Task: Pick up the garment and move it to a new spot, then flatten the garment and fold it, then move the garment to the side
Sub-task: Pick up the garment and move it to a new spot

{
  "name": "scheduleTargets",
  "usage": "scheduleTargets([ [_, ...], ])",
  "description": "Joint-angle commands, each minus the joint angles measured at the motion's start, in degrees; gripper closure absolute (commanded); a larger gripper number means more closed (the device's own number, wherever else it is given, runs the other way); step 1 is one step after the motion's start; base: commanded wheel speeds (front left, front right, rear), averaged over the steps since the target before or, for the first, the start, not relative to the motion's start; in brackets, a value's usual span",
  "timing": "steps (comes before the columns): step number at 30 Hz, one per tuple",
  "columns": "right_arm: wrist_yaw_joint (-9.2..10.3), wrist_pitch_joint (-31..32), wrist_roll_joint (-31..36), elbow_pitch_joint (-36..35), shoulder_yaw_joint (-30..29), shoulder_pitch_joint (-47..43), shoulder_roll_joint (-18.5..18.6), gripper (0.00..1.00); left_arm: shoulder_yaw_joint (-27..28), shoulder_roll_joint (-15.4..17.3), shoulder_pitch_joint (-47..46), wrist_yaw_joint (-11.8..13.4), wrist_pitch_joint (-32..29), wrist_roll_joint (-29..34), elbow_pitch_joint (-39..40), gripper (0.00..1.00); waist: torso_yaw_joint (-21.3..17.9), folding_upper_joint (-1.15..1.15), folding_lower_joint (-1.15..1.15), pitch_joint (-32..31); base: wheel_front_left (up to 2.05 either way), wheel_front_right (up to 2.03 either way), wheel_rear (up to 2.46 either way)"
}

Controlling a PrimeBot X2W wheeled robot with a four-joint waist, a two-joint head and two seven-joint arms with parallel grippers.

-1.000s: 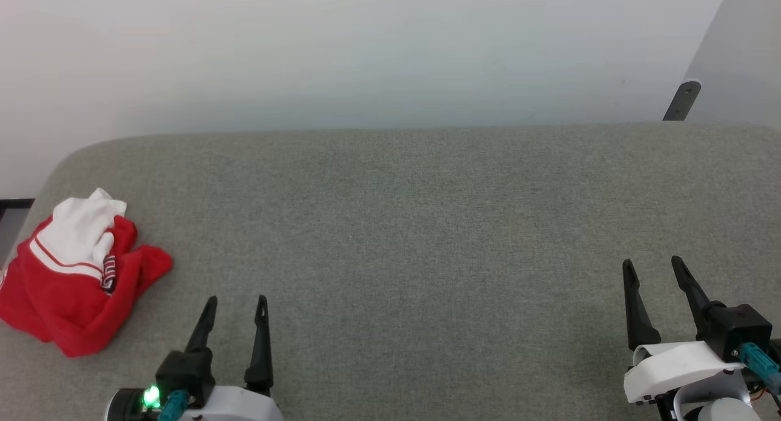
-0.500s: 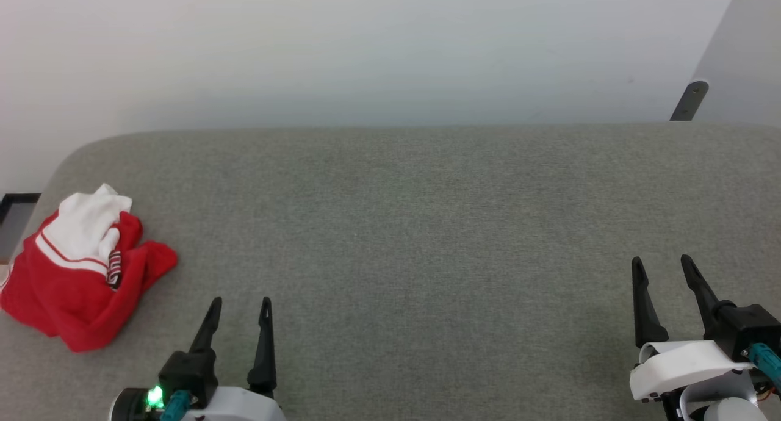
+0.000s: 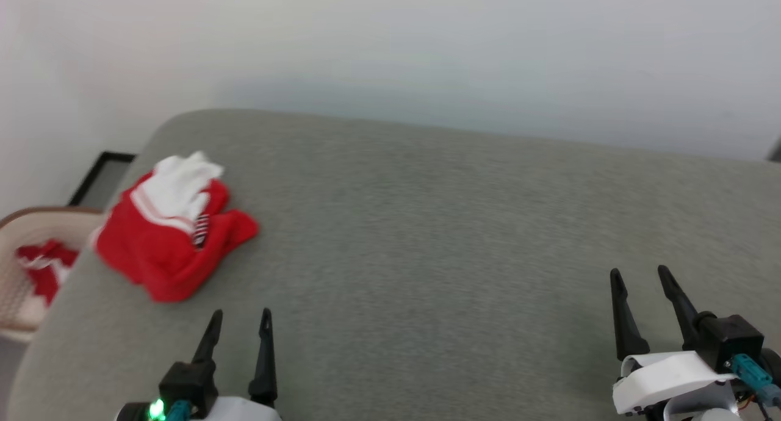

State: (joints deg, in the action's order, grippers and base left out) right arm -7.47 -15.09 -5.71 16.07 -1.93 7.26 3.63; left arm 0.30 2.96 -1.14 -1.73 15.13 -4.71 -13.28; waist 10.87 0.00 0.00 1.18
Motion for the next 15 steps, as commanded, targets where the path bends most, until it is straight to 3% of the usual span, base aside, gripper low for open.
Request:
scheduleTargets([
  [1, -0.04, -0.09, -0.29, 0.25, 0.51, -0.89, 0.0, 0.0, 0.37, -0.03, 0.88, 0.5, 0.03, -0.66, -0.01, 0.0, 8.04, 0.0, 0.0, -1.78, 0.0, 0.0, 0.0],
  [7, -0.03, -0.07, -1.27, 1.22, 2.48, -1.25, -0.31, 0.0, 0.94, -0.04, 3.24, 0.92, 0.04, -1.71, 0.18, 0.0, 16.95, 0.0, 0.0, -3.12, 0.0, 0.0, 0.0],
  [15, -0.03, -0.07, -2.84, 5.62, 12.19, 5.96, 0.12, 0.0, 3.99, -0.05, 7.23, 5.0, 0.03, -6.37, 5.59, 0.0, 19.58, 0.0, 0.0, -0.31, 0.0, 0.0, 0.0],
])
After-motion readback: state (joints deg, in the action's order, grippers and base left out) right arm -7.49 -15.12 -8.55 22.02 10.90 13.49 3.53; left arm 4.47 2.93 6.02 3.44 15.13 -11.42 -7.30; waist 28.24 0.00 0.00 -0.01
